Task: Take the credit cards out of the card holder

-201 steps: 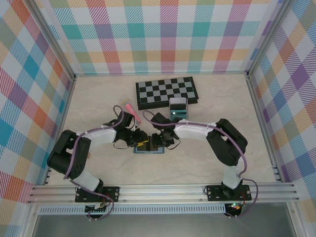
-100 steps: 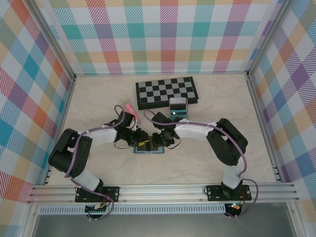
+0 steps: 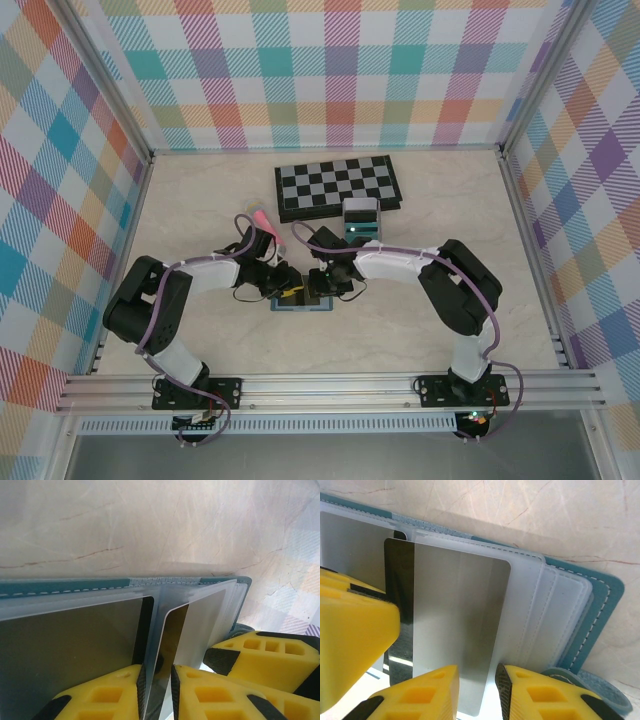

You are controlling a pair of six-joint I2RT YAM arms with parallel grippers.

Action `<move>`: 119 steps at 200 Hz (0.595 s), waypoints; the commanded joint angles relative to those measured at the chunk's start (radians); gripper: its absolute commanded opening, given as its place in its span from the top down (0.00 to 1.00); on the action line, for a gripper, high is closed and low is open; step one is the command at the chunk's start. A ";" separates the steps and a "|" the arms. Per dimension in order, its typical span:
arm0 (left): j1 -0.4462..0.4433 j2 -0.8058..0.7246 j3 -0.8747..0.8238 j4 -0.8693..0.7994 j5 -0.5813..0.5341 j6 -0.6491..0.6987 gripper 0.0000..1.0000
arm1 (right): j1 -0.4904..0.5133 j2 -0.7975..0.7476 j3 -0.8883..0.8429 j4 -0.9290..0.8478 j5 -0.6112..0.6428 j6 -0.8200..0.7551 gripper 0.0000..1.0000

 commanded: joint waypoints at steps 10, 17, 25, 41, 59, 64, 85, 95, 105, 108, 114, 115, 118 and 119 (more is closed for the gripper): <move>-0.015 0.015 0.007 0.020 0.023 0.030 0.80 | -0.010 0.051 -0.034 -0.024 0.024 0.003 0.71; -0.017 0.012 0.006 0.021 0.023 0.033 0.80 | -0.010 0.051 -0.034 -0.025 0.025 0.004 0.71; -0.016 0.011 0.006 0.020 0.023 0.035 0.82 | -0.010 0.051 -0.033 -0.025 0.026 0.004 0.71; -0.016 0.006 0.005 0.016 0.021 0.041 0.86 | -0.009 0.051 -0.033 -0.028 0.028 0.006 0.71; -0.016 -0.002 0.011 -0.001 0.016 0.054 0.90 | -0.009 0.050 -0.033 -0.033 0.030 0.008 0.71; -0.016 -0.004 0.014 -0.010 0.011 0.060 0.91 | -0.010 0.051 -0.033 -0.033 0.030 0.009 0.71; -0.016 -0.014 0.026 -0.059 -0.019 0.086 0.95 | -0.009 0.050 -0.033 -0.037 0.034 0.012 0.71; -0.016 -0.020 0.031 -0.078 -0.031 0.095 0.97 | -0.010 0.049 -0.034 -0.038 0.035 0.012 0.71; -0.016 -0.025 0.038 -0.104 -0.049 0.107 0.99 | -0.009 0.047 -0.035 -0.039 0.037 0.014 0.71; -0.016 -0.027 0.040 -0.112 -0.054 0.109 1.00 | -0.009 0.047 -0.034 -0.040 0.039 0.014 0.71; -0.016 -0.031 0.044 -0.129 -0.067 0.118 1.00 | -0.010 0.048 -0.034 -0.041 0.041 0.015 0.71; -0.016 -0.031 0.044 -0.132 -0.070 0.118 1.00 | -0.009 0.046 -0.034 -0.042 0.043 0.015 0.71; -0.016 -0.033 0.047 -0.143 -0.077 0.123 1.00 | -0.009 0.046 -0.034 -0.043 0.044 0.016 0.71; -0.016 -0.035 0.048 -0.145 -0.079 0.125 1.00 | -0.009 0.046 -0.034 -0.043 0.046 0.017 0.71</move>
